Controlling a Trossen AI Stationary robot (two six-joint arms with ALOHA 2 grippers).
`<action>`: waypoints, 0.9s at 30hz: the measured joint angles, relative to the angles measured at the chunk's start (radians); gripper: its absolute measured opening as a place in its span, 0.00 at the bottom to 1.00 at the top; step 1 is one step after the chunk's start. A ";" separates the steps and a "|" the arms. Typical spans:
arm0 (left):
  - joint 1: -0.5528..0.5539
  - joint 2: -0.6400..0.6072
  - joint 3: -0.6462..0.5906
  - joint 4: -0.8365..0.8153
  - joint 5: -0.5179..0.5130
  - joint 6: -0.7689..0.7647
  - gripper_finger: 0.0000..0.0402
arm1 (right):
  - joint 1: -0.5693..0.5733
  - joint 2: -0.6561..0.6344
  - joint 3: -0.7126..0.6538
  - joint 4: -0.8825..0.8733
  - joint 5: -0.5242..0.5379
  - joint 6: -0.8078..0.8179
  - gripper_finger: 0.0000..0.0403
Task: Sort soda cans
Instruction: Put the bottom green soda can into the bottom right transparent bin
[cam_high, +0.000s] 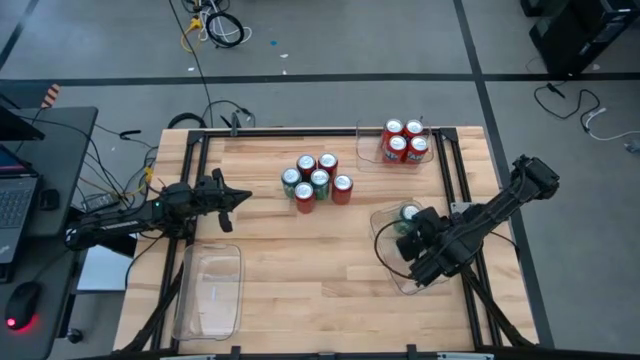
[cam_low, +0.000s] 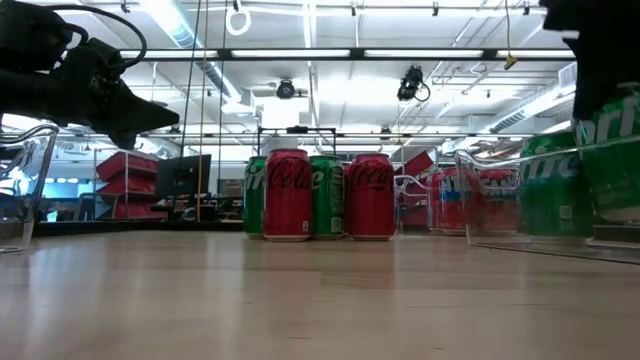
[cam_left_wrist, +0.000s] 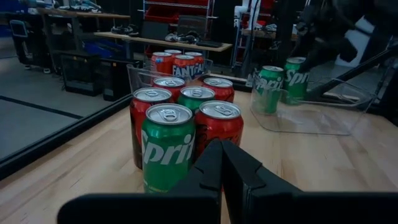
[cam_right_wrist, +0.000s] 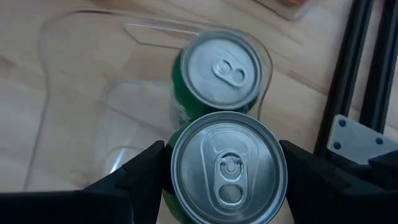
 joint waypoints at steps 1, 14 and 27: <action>0.000 0.000 0.000 -0.001 0.000 0.000 0.02 | 0.006 0.000 -0.019 0.009 0.003 0.020 0.64; 0.000 0.000 0.000 0.000 0.000 0.000 0.02 | 0.030 -0.004 -0.159 0.087 0.045 0.121 0.64; 0.000 0.000 0.000 -0.002 0.002 -0.004 0.02 | -0.010 -0.018 -0.088 0.004 -0.081 -0.015 0.91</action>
